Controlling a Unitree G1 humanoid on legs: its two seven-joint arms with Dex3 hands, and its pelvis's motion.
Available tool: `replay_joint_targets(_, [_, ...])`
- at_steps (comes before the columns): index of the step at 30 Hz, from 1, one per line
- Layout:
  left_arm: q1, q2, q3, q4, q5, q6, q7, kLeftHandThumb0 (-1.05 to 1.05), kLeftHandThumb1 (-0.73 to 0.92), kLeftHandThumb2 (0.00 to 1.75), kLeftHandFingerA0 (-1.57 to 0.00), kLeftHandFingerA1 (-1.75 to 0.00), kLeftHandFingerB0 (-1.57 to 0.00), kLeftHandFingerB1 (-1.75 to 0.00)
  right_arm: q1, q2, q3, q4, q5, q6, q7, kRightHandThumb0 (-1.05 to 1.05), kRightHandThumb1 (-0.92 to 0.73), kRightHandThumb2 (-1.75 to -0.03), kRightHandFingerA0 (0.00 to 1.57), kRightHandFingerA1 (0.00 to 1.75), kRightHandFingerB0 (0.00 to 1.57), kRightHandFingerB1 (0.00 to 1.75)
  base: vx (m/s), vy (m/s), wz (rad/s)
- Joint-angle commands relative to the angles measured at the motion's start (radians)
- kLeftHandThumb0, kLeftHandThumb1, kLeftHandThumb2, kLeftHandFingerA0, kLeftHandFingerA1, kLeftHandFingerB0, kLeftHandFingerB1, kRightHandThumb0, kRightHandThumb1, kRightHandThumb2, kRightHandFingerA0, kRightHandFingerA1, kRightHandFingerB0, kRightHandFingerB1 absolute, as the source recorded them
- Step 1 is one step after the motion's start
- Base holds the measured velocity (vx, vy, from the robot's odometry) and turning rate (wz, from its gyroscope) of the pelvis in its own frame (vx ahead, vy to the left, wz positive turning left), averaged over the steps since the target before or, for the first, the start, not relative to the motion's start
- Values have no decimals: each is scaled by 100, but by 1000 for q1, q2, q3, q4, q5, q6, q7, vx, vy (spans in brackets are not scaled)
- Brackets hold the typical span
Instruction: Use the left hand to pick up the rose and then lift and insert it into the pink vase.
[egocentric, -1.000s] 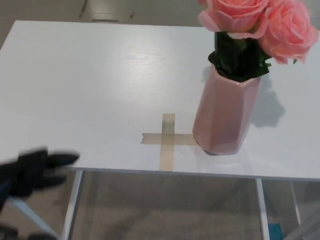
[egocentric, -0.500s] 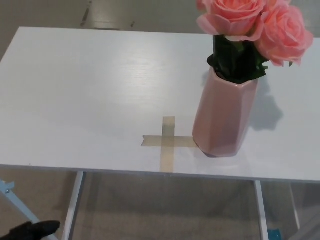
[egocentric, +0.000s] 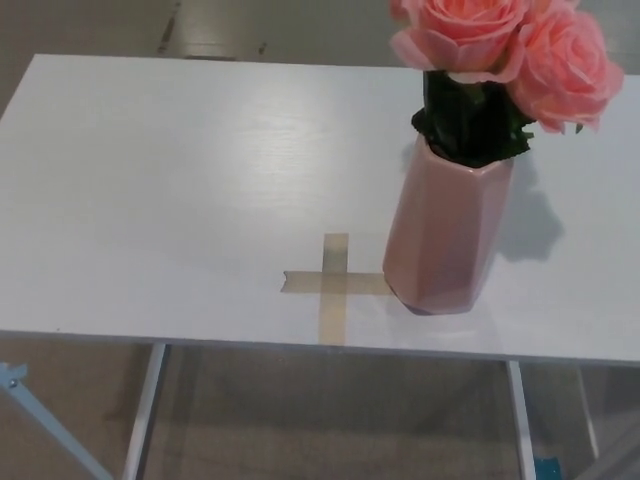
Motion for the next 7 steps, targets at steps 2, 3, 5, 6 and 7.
replay_joint_targets(2, [-139, 30, -34, 304, 82, -123, 224, -38, 36, 98, 0, -47, 0, -47, -27, 14, -36, 2, 34, 4, -19, -27, -63, -59, 68, 43, 56, 40, 0, 0, 0])
replay_joint_targets(3, [-151, 36, -35, 327, 77, -126, 210, -37, 37, 98, 0, -47, 0, -47, -32, 15, -39, 3, 35, 7, -13, -26, -63, -59, 67, 43, 56, 40, 0, 0, 0])
replay_joint_targets(5, [-170, 41, -34, 362, 71, -136, 205, -37, 38, 98, 0, -47, 0, -47, -34, 16, -41, 5, 31, 9, -10, -26, -63, -58, 67, 43, 57, 40, 0, 0, 0])
replay_joint_targets(6, [-177, 43, -37, 379, 70, -146, 207, -37, 38, 98, 0, -47, 0, -47, -34, 16, -43, 5, 30, 9, -10, -26, -63, -58, 67, 43, 57, 40, 0, 0, 0])
replay_joint_targets(7, [-177, 43, -37, 379, 70, -146, 207, -37, 38, 98, 0, -47, 0, -47, -34, 16, -43, 5, 30, 9, -10, -26, -63, -58, 67, 43, 57, 40, 0, 0, 0])
